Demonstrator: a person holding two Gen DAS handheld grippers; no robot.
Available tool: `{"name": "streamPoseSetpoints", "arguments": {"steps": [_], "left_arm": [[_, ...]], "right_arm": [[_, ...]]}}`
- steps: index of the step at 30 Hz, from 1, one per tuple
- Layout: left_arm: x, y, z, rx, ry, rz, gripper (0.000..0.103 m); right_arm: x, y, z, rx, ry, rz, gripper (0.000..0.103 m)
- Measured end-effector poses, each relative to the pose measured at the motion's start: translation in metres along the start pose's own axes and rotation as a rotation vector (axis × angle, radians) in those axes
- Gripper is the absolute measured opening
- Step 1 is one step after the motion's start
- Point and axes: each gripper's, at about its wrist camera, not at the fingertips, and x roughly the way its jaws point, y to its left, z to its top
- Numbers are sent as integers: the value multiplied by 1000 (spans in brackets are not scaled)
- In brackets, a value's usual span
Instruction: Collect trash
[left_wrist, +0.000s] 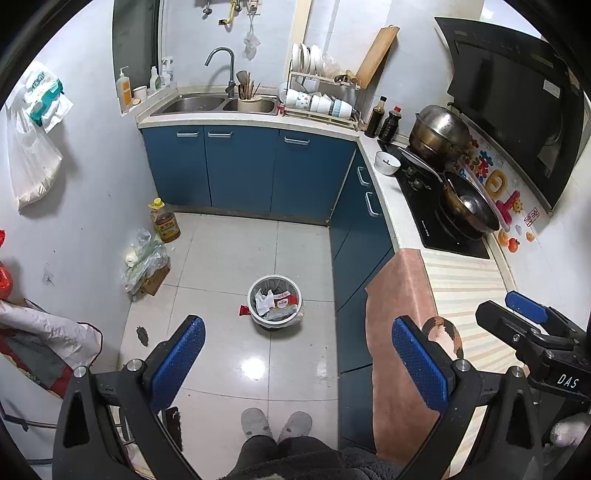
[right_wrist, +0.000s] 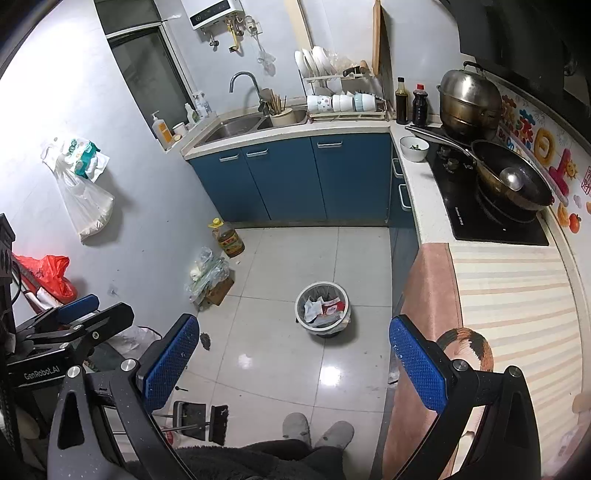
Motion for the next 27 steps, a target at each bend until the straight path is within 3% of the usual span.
{"name": "streamPoseSetpoints", "arguments": {"steps": [27], "left_arm": [[-1,5,8,19,13,9,103]], "right_arm": [[6,-5,1,-6,30,-3,103]]}}
